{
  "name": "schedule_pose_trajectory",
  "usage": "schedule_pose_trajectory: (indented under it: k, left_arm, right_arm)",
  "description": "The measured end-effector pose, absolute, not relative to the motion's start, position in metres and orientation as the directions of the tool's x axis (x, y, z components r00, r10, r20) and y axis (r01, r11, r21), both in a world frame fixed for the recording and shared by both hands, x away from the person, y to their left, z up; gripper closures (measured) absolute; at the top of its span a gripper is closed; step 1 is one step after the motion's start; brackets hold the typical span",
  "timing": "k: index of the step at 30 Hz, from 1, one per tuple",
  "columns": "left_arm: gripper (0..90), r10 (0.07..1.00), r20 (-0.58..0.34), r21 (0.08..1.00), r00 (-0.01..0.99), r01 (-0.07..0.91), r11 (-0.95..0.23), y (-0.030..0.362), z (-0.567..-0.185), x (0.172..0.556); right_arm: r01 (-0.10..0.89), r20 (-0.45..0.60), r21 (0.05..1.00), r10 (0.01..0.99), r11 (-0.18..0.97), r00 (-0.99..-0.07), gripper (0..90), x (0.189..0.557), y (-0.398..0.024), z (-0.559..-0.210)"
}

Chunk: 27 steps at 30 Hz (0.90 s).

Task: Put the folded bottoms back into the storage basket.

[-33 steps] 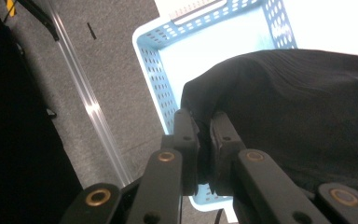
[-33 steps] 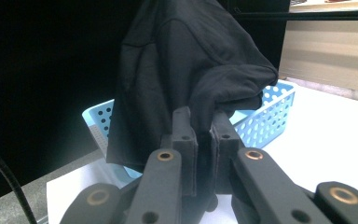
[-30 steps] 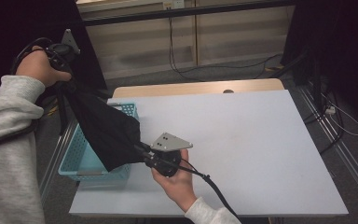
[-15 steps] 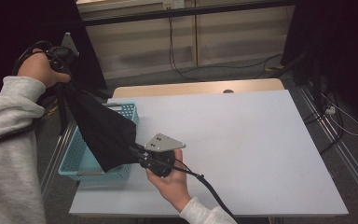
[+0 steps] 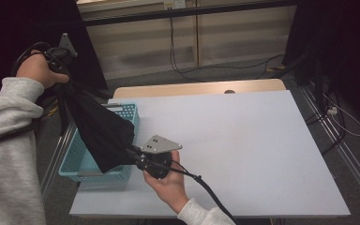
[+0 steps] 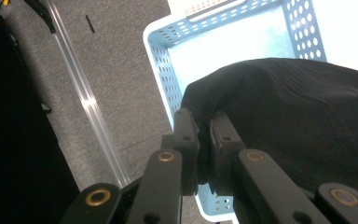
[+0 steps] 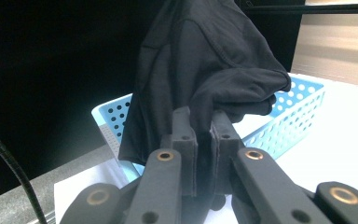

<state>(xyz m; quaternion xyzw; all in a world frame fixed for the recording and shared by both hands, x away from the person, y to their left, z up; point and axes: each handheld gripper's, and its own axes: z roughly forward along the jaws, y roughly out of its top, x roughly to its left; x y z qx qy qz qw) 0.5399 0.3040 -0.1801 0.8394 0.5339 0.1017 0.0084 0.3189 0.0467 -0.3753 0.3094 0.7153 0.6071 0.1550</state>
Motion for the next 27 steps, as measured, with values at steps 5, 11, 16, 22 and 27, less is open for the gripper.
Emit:
schedule_pose_trajectory:
  k: [5, 11, 16, 22, 27]
  left_arm:
    - [83.8, 0.899, 0.169, 0.130, 0.404, 0.895, -0.427, 0.309, -0.178, 0.538]
    - [83.8, 0.905, 0.167, 0.141, 0.392, 0.899, -0.415, 0.315, -0.179, 0.538]
    - [83.7, 0.907, 0.158, 0.156, 0.390, 0.897, -0.413, 0.321, -0.179, 0.544]
    - [78.8, 0.910, 0.159, 0.277, 0.382, 0.868, -0.413, 0.324, -0.198, 0.562]
    - [43.6, 0.903, 0.172, 0.353, 0.393, 0.831, -0.429, 0.326, -0.226, 0.555]
  right_arm:
    - [0.252, 0.156, 0.965, 0.622, 0.068, -0.767, 83.5, 0.318, 0.052, -0.375]
    - [0.256, 0.167, 0.965, 0.616, 0.059, -0.770, 83.4, 0.319, 0.057, -0.375]
    - [0.248, 0.157, 0.967, 0.617, 0.064, -0.771, 83.2, 0.321, 0.062, -0.378]
    - [0.282, 0.212, 0.959, 0.647, 0.006, -0.732, 72.4, 0.328, 0.078, -0.377]
    - [0.235, 0.117, 0.968, 0.674, 0.086, -0.729, 43.3, 0.324, 0.078, -0.375]
